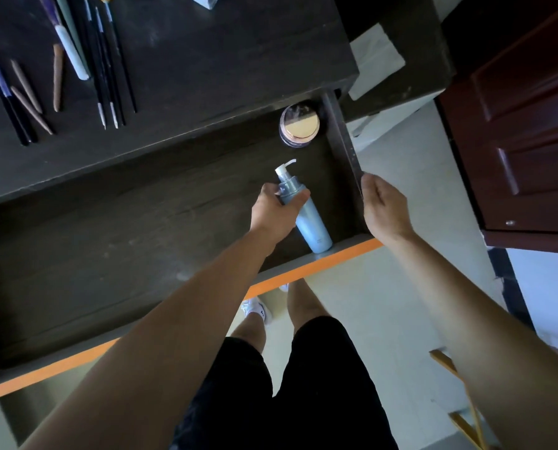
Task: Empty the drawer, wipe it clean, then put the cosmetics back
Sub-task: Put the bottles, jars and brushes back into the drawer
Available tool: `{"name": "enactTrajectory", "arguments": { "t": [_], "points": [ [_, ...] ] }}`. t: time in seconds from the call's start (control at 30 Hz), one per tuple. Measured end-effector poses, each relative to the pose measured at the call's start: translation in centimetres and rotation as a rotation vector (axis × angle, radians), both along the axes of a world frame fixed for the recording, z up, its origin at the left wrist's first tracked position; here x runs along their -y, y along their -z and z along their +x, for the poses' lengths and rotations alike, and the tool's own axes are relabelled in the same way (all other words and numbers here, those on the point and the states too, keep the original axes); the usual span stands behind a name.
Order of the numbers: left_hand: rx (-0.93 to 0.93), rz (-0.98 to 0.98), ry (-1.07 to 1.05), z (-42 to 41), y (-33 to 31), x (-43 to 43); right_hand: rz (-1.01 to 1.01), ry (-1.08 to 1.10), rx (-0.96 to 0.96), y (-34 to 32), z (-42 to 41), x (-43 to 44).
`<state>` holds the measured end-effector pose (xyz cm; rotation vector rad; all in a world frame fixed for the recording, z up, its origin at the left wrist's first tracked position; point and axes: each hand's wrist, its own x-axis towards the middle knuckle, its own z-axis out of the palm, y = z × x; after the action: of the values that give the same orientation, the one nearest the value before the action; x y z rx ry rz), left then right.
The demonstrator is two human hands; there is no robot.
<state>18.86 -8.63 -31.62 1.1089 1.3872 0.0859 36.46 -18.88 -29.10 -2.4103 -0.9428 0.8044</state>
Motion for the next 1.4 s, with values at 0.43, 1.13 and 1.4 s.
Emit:
{"name": "enactTrajectory", "arguments": {
  "t": [0.43,1.13,1.4],
  "points": [
    [-0.065,0.088,0.116,7.2,0.7,1.1,0.007,0.024,-0.046,1.0,0.0,0.7],
    [-0.344,0.897,0.334,-9.0,-15.5,-8.9,0.158,-0.176,0.258,-12.0,-5.1,-11.6],
    [-0.422,0.904,0.156,-11.1,-18.9,-17.9,0.292,-0.331,0.1,-16.3,-6.9,-22.4]
  ]
}}
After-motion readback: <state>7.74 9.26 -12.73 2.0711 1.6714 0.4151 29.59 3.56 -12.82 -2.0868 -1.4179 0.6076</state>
